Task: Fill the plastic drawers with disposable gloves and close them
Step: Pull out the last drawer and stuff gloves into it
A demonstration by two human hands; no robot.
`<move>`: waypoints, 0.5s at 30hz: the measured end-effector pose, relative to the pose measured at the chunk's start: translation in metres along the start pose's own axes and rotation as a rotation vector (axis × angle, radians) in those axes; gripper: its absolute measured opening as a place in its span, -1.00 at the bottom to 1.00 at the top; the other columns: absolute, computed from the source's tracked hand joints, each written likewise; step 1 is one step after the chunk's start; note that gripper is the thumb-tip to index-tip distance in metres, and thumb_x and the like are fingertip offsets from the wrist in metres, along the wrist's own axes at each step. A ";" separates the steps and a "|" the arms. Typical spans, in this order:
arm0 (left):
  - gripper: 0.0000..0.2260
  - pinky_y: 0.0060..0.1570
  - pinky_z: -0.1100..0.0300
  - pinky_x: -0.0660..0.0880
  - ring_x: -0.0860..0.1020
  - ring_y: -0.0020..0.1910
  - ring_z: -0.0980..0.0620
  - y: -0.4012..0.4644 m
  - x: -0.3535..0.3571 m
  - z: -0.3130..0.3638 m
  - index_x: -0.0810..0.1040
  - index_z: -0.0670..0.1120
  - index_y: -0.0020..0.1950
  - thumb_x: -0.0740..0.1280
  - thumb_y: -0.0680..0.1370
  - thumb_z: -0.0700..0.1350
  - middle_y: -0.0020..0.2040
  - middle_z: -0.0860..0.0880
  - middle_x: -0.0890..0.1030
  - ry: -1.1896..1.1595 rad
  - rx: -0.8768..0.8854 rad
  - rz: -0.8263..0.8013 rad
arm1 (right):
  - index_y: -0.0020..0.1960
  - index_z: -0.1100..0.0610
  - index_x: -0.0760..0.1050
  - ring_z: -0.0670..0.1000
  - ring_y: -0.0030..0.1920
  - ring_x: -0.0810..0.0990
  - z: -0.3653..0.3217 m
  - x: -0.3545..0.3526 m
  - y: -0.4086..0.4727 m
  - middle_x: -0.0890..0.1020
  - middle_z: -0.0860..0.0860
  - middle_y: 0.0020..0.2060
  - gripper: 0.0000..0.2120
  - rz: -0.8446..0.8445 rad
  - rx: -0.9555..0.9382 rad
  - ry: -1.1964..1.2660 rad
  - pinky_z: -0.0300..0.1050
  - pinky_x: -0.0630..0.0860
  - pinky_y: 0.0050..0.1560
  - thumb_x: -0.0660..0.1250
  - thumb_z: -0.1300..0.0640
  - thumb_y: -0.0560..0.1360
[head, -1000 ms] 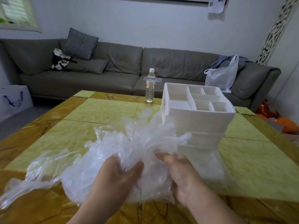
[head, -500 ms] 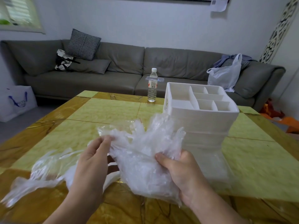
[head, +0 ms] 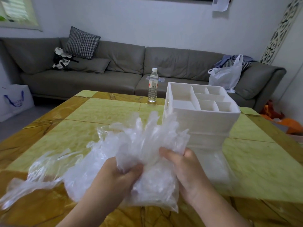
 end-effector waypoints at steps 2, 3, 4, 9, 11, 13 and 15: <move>-0.89 0.00 -0.12 0.66 0.74 -0.14 -0.02 -0.002 0.000 0.001 0.74 -0.03 -0.06 0.45 0.58 -0.21 -0.14 -0.05 0.77 0.022 -0.010 0.010 | 0.06 0.24 0.73 0.29 0.00 0.77 -0.001 -0.004 0.001 0.77 0.24 -0.04 -0.84 0.014 0.008 0.011 0.40 0.63 0.20 0.54 0.21 0.50; -0.91 0.00 -0.11 0.66 0.75 -0.14 -0.02 -0.002 -0.001 0.001 0.73 -0.06 -0.05 0.45 0.58 -0.22 -0.15 -0.05 0.77 0.019 -0.019 0.007 | 0.04 0.25 0.73 0.30 -0.02 0.77 -0.001 -0.006 0.002 0.77 0.25 -0.05 -0.87 0.031 0.009 0.008 0.41 0.64 0.19 0.53 0.24 0.51; -0.92 0.01 -0.10 0.66 0.75 -0.14 -0.02 -0.003 0.000 0.002 0.73 -0.08 -0.03 0.45 0.58 -0.22 -0.14 -0.05 0.77 0.001 -0.031 -0.006 | 0.01 0.26 0.73 0.30 -0.04 0.78 -0.002 -0.008 0.003 0.77 0.24 -0.07 -0.90 0.049 0.008 0.003 0.40 0.64 0.17 0.52 0.26 0.51; -0.84 0.04 -0.06 0.60 0.75 -0.05 -0.15 -0.005 0.005 0.002 0.77 -0.11 0.03 0.45 0.56 -0.08 -0.05 -0.15 0.77 -0.293 -0.116 -0.036 | 0.02 0.24 0.72 0.22 -0.07 0.79 -0.005 -0.004 0.001 0.79 0.17 -0.11 -0.94 0.040 -0.036 -0.080 0.30 0.68 0.14 0.48 0.25 0.58; -0.83 0.05 -0.07 0.60 0.75 -0.06 -0.17 -0.003 0.002 -0.003 0.75 -0.17 0.04 0.44 0.57 -0.10 -0.05 -0.17 0.76 -0.344 -0.138 0.041 | 0.04 0.25 0.72 0.22 -0.05 0.79 -0.004 -0.002 0.000 0.79 0.18 -0.10 -0.92 0.027 -0.046 -0.085 0.31 0.68 0.14 0.48 0.25 0.58; -0.87 0.07 -0.14 0.63 0.75 -0.08 -0.18 -0.002 -0.003 -0.006 0.75 -0.18 0.01 0.44 0.58 -0.15 -0.07 -0.18 0.76 -0.320 -0.137 0.100 | 0.05 0.25 0.72 0.24 -0.03 0.78 -0.004 -0.003 0.002 0.78 0.19 -0.08 -0.89 0.047 -0.067 -0.100 0.35 0.66 0.16 0.52 0.22 0.56; -0.89 0.03 -0.17 0.64 0.75 -0.12 -0.17 -0.001 -0.006 -0.006 0.74 -0.18 -0.01 0.43 0.59 -0.17 -0.10 -0.17 0.76 -0.286 -0.118 0.134 | 0.09 0.25 0.71 0.26 0.00 0.78 -0.002 -0.005 0.003 0.78 0.20 -0.06 -0.74 0.068 -0.058 -0.095 0.36 0.65 0.17 0.57 0.09 0.51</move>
Point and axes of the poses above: each hand's wrist, its own y-axis towards the middle knuckle, its own x-axis out of the palm, z = x × y, the point moved 8 cm from there along y, towards the middle knuckle
